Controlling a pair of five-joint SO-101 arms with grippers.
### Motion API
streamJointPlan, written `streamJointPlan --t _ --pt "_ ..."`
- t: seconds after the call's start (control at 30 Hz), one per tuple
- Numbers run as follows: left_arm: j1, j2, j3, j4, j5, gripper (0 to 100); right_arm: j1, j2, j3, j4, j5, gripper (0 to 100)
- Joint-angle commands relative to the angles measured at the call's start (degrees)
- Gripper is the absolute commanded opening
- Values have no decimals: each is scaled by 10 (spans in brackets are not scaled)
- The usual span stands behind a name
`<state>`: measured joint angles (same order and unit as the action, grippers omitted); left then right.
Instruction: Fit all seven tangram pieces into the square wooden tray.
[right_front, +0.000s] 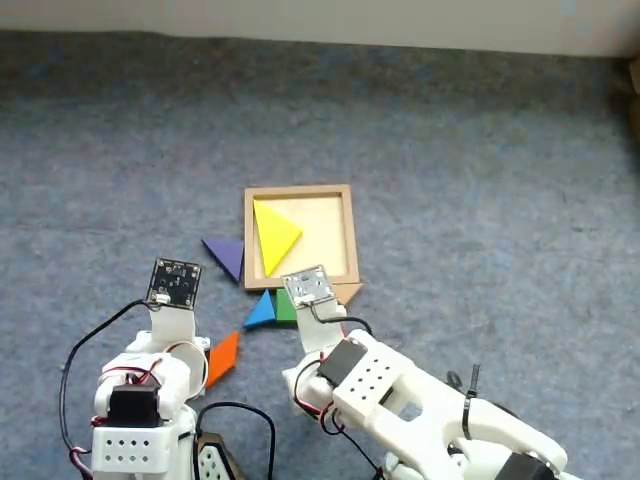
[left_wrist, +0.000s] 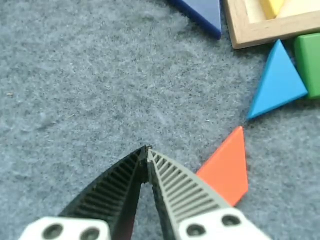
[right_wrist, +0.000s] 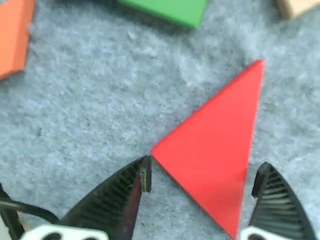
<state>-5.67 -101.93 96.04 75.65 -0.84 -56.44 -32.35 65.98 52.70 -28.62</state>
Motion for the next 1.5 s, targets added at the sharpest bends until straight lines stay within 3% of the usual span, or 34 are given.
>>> streamJointPlan --t 0.0,0.9,1.1,1.33,1.47 --pt "-6 -23 11 4 -3 7 -3 0 -22 -41 -6 316" --pt "-6 -23 11 4 -3 7 -3 24 28 -78 -21 313" --pt "-6 -23 11 4 -3 7 16 99 18 -75 -22 313" --pt "-6 -23 11 4 -3 7 19 63 7 -41 -21 313" --pt "-6 -23 11 4 -3 7 19 51 11 -36 -18 252"
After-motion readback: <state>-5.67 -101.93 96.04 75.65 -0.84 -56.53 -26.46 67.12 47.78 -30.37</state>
